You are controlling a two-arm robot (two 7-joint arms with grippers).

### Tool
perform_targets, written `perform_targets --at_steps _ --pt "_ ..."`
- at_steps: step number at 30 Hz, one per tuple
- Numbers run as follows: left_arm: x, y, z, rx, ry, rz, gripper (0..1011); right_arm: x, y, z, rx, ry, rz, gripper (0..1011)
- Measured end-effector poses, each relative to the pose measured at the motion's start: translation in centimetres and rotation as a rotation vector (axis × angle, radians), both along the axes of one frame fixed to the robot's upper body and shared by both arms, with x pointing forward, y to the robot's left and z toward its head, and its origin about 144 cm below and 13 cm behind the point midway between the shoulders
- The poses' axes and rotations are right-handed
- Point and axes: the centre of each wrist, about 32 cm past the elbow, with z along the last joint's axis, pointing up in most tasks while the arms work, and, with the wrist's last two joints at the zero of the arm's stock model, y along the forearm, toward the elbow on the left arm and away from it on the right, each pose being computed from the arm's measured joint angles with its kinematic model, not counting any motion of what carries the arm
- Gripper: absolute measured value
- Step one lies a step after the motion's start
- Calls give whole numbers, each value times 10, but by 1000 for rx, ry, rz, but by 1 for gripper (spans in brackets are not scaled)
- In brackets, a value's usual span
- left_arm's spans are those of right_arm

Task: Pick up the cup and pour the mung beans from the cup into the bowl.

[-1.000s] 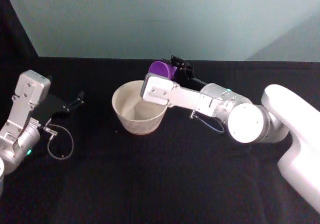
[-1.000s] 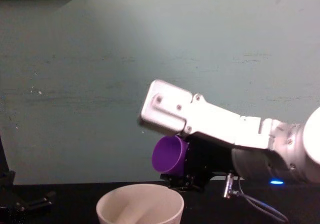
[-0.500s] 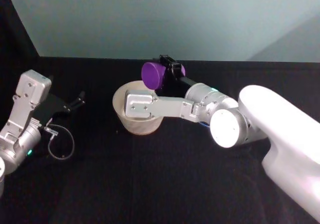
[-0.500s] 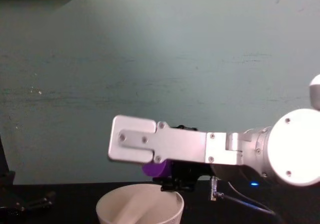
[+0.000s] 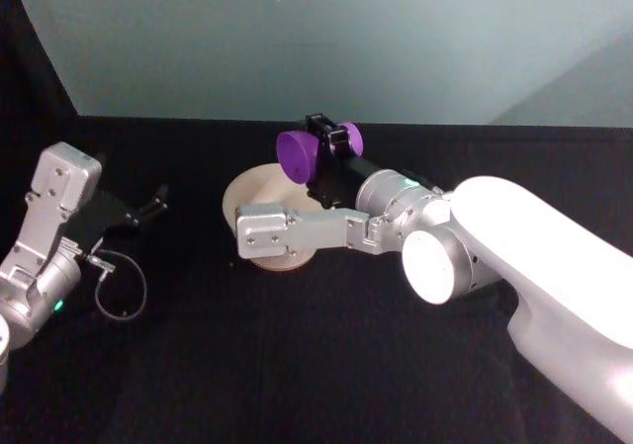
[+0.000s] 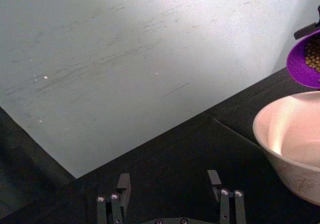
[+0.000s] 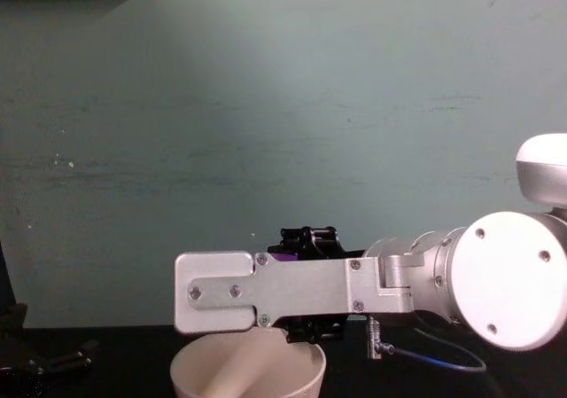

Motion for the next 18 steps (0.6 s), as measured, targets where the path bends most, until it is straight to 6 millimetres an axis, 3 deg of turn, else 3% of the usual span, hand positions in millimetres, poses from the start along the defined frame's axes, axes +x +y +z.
perform_targets --at_steps 18 --pt "0 0 0 0 0 0 1000 -4 6 0 -97 -42 11 732"
